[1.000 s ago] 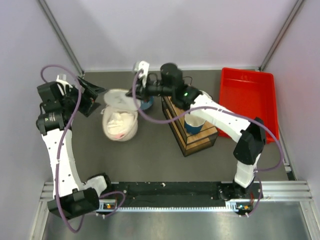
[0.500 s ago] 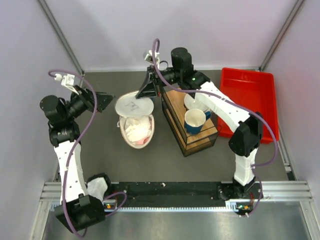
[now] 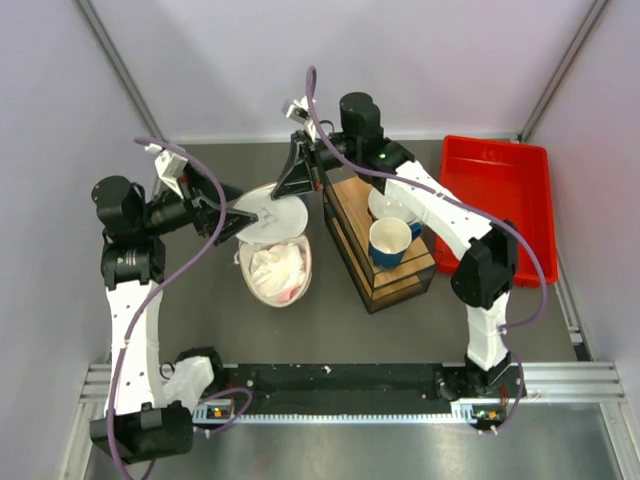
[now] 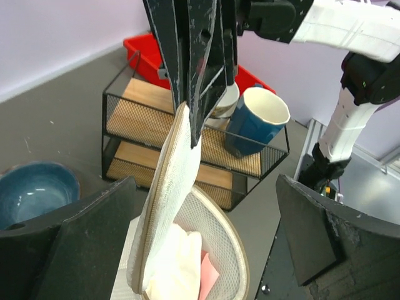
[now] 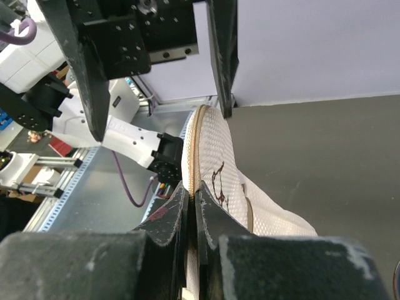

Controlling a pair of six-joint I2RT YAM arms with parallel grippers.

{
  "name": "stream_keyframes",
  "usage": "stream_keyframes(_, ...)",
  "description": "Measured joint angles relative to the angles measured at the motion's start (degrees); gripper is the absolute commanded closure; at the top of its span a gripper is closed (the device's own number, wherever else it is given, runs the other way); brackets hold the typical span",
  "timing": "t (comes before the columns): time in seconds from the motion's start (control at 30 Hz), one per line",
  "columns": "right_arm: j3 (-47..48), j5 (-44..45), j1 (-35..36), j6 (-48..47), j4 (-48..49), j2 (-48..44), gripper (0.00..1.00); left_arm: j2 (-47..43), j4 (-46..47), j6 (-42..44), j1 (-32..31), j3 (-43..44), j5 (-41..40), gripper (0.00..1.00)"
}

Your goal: Unzip the laundry bag and remove the bra

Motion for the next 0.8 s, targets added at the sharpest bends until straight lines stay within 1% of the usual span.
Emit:
stream_keyframes(0.07, 0.0, -0.5, 0.0, 1.3, 1.0, 0.2, 1.00, 1.0, -3.3, 2.8, -1.2, 0.6, -0.7, 0.01)
stream_keyframes(0.13, 0.0, -0.7, 0.0, 2.0, 1.5, 0.2, 1.00, 2.9, -7.6, 5.8, -2.8, 1.9, -2.4, 0.05)
stream_keyframes(0.2, 0.0, -1.0, 0.0, 2.7, 2.0, 0.2, 1.00, 4.8, -10.9, 8.0, -4.4, 2.8, -3.8, 0.24)
stream_keyframes(0.23, 0.0, -1.0, 0.0, 2.8, 2.1, 0.2, 1.00, 5.5, -11.9, 8.6, -5.0, 3.0, -4.4, 0.41)
stream_keyframes(0.27, -0.1, -1.0, 0.0, 2.9, 2.3, 0.2, 1.00, 6.1, -12.8, 9.3, -6.0, 3.1, -5.0, 0.62)
stream_keyframes(0.3, -0.1, -1.1, 0.0, 3.1, 2.4, 0.2, 1.00, 6.6, -13.9, 9.8, -6.9, 3.1, -5.8, 1.00)
stream_keyframes(0.37, -0.1, -1.1, 0.0, 3.3, 2.6, 0.2, 1.00, 7.1, -15.3, 10.4, -8.2, 3.2, -7.3, 1.00)
stream_keyframes(0.4, -0.1, -0.7, 0.0, 3.5, 2.6, 0.2, 0.92, 7.2, -15.6, 11.3, -8.7, 3.3, -7.5, 1.00)
stream_keyframes(0.43, -0.1, -0.3, 0.0, 3.7, 2.6, 0.2, 0.53, 7.3, -16.4, 11.4, -9.0, 3.6, -8.1, 1.00)
stream_keyframes(0.47, -0.2, 0.3, 0.0, 3.8, 2.6, 0.2, 0.37, 7.3, -17.3, 11.6, -9.2, 4.2, -9.5, 1.00)
stream_keyframes(0.5, -0.2, 1.1, -0.1, 4.3, 2.5, 0.2, 0.30, 7.3, -17.8, 11.7, -9.3, 4.6, -10.5, 1.00)
stream_keyframes(0.53, -0.5, 2.6, 0.0, 4.0, 2.8, 0.1, 0.18, 7.3, -18.6, 11.6, -9.4, 5.0, -12.4, 1.00)
stream_keyframes(0.63, -3.8, 8.4, 0.0, 2.6, 2.6, -1.8, 0.02, 7.0, -20.9, 10.5, -9.4, 5.2, -17.8, 1.00)
stream_keyframes(0.8, -9.7, 21.0, 0.0, 0.1, 0.1, -6.7, 0.01, 4.3, -23.8, 6.9, -9.4, 3.9, -26.7, 1.00)
